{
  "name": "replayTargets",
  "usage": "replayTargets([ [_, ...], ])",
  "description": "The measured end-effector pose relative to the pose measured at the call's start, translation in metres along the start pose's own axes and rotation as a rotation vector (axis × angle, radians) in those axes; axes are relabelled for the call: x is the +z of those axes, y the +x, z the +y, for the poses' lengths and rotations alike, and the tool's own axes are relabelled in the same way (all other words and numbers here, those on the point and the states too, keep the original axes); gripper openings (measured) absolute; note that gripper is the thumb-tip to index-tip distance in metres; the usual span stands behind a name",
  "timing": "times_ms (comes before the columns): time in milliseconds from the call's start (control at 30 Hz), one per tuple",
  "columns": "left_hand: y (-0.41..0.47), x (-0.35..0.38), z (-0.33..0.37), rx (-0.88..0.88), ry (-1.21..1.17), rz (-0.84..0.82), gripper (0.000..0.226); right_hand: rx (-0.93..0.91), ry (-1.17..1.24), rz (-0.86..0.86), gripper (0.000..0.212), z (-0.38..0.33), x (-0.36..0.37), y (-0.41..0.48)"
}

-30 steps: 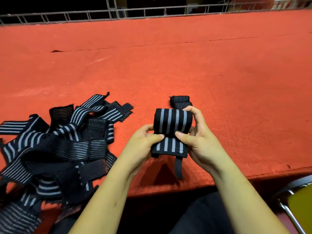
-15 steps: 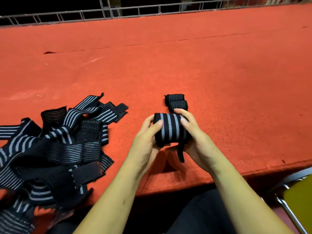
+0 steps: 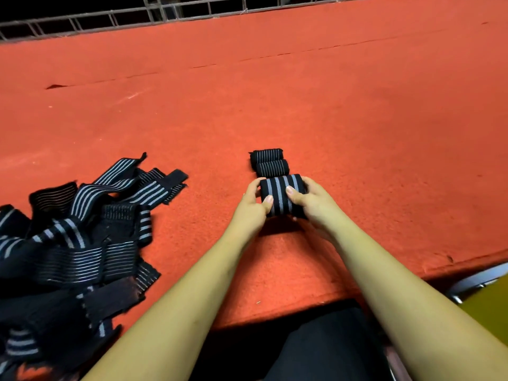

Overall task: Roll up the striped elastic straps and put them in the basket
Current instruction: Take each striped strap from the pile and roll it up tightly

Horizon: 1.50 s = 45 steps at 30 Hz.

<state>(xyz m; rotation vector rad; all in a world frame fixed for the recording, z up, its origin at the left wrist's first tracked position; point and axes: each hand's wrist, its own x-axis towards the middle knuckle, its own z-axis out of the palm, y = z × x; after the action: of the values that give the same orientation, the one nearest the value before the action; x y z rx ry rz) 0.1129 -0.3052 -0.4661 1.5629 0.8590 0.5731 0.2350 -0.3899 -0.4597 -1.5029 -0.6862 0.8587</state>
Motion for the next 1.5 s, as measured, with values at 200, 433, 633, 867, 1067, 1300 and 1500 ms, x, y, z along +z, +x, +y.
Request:
replayTargets([
  [200, 0.051, 0.008, -0.025, 0.008, 0.115, -0.003, 0.055, -0.075, -0.308, 0.083, 0.028, 0.012, 0.001, 0.046],
  [433, 0.051, 0.008, -0.024, -0.086, 0.374, -0.028, 0.061, 0.034, -0.898, 0.178, 0.051, 0.020, 0.000, 0.041],
  [633, 0.002, -0.072, 0.009, 0.086, 0.441, -0.025, 0.022, -0.243, -0.885, 0.249, 0.050, -0.017, 0.015, 0.018],
  [867, -0.078, -0.213, 0.016, 0.103, 0.720, 0.145, 0.023, -0.275, -0.839, -0.139, 0.069, -0.032, 0.131, -0.019],
  [1067, -0.128, -0.285, -0.013, 0.228, 1.072, 0.181, 0.021, -0.182, -0.854, -0.508, 0.071, -0.014, 0.237, -0.063],
  [1300, -0.144, -0.315, -0.083, 0.170, 1.195, 0.097, 0.076, -0.184, -0.918, -0.453, 0.028, 0.015, 0.279, -0.065],
  [1500, -0.143, -0.314, -0.121, 0.314, 1.056, 0.214, 0.063, -0.190, -1.043, -0.521, 0.041, 0.025, 0.279, -0.069],
])
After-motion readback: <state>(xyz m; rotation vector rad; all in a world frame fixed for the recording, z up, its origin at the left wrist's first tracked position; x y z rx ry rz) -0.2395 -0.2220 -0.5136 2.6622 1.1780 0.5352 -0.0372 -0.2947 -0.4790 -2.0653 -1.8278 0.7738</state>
